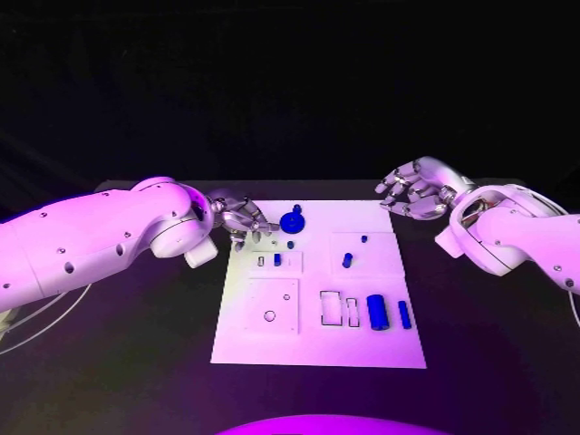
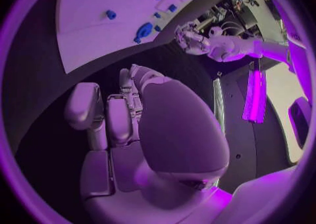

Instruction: Assemble the parts on the task board

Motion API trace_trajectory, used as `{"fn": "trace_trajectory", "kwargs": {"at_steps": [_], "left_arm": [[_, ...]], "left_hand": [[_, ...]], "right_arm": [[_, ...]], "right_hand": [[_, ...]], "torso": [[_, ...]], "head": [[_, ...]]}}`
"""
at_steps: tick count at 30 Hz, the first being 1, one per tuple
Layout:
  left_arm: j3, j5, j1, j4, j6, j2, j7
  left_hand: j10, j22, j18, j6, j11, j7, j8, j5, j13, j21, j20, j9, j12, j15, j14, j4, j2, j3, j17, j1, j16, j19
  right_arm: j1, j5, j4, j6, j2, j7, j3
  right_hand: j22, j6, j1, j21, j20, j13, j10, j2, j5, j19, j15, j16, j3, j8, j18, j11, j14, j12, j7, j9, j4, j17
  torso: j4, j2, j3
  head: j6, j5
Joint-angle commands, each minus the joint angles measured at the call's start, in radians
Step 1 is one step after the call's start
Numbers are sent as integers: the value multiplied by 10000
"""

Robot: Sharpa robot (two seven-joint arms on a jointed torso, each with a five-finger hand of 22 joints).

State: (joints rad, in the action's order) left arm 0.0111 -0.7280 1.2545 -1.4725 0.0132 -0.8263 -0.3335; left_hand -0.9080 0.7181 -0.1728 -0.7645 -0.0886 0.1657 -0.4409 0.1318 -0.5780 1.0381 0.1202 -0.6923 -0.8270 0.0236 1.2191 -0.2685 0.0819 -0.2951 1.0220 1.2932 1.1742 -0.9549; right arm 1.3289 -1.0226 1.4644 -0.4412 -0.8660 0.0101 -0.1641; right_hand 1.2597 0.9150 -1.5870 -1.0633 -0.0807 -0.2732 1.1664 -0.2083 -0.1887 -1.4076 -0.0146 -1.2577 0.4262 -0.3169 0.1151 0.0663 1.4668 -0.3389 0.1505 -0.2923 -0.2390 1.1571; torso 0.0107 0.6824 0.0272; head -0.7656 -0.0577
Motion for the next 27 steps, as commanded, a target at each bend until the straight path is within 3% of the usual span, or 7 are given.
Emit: {"fn": "trace_trajectory", "kwargs": {"at_steps": [1,5,6,9,13,23,27], "left_arm": [[9,2258,14,-97,619,-185,3561],[40,3232,2,-241,820,-491,4990],[48,3443,-3,-273,890,-566,5225],[83,4161,-26,-341,1132,-803,5890],[138,4924,-50,-339,1395,-964,6368],[205,5712,-190,-302,1544,-1081,6819],[210,5792,-227,-284,1545,-1078,6850]], "left_hand": [[390,-820,-110,46,-108,46,26,-3,639,-1023,162,269,675,134,-1530,-16,251,-610,-1788,924,-1615,531],[418,-1281,-92,81,-249,134,122,-30,1307,-1737,287,694,1239,239,-1901,-203,557,-875,-2229,1127,-2040,518],[666,-1535,-76,133,-379,196,212,-38,1703,-2167,373,918,1733,338,-2306,-194,670,-977,-2499,1195,-2415,671],[462,-1886,-105,43,-379,250,254,-43,2240,-2675,449,1278,2194,408,-2344,-172,882,-1001,-2866,1250,-2672,515],[343,-2014,-106,-13,-379,250,247,-30,2438,-2855,445,1432,2327,404,-2350,-129,892,-1054,-3004,1364,-2735,413],[298,-2078,-102,-21,-406,299,250,-17,2552,-2948,441,1526,2404,420,-2373,-105,891,-1097,-3077,1442,-2760,357],[291,-2088,-101,-21,-413,308,250,-20,2569,-2963,443,1541,2415,426,-2375,-113,896,-1094,-3088,1436,-2762,349]], "right_arm": [[-25,-3142,92,992,57,-1393,0],[-50,-4046,66,1321,205,-1815,-1],[-64,-4266,42,1390,261,-1881,-1],[-142,-4803,-20,1593,410,-1995,-3],[-274,-5220,-84,1779,565,-2029,-9],[-639,-5818,-191,2022,899,-1981,-16],[-692,-5934,-173,2017,957,-1982,-17]], "right_hand": [[109,158,310,-102,-21,109,234,-213,244,-26,-26,8,429,131,-199,-39,141,266,-21,62,30,-36],[102,242,815,-31,-65,327,156,-452,566,23,27,42,586,243,-188,12,149,764,-32,90,-115,-91],[17,252,960,127,-87,440,11,-554,606,86,58,102,590,275,-162,42,131,994,-51,93,-162,-170],[-83,292,1117,327,-121,645,-136,-718,757,170,107,150,593,319,-125,97,112,1358,-60,86,-159,-233],[-120,305,1193,426,-149,840,-251,-791,857,218,145,170,563,376,-108,138,90,1671,-68,81,-87,-262],[-45,309,1254,340,-159,1094,-445,-799,849,181,168,37,419,465,-120,154,135,2037,-81,82,58,-132],[72,343,1243,147,-155,1141,-417,-773,804,104,160,-94,422,471,-154,142,188,2079,-92,76,92,20]], "torso": [[-12,40,-11],[-8,38,-9],[-19,39,-6],[-20,48,2],[27,42,-20],[-12,40,-13],[7,53,-16]], "head": [[76,137],[90,184],[104,186],[145,213],[134,252],[112,215],[98,218]]}}
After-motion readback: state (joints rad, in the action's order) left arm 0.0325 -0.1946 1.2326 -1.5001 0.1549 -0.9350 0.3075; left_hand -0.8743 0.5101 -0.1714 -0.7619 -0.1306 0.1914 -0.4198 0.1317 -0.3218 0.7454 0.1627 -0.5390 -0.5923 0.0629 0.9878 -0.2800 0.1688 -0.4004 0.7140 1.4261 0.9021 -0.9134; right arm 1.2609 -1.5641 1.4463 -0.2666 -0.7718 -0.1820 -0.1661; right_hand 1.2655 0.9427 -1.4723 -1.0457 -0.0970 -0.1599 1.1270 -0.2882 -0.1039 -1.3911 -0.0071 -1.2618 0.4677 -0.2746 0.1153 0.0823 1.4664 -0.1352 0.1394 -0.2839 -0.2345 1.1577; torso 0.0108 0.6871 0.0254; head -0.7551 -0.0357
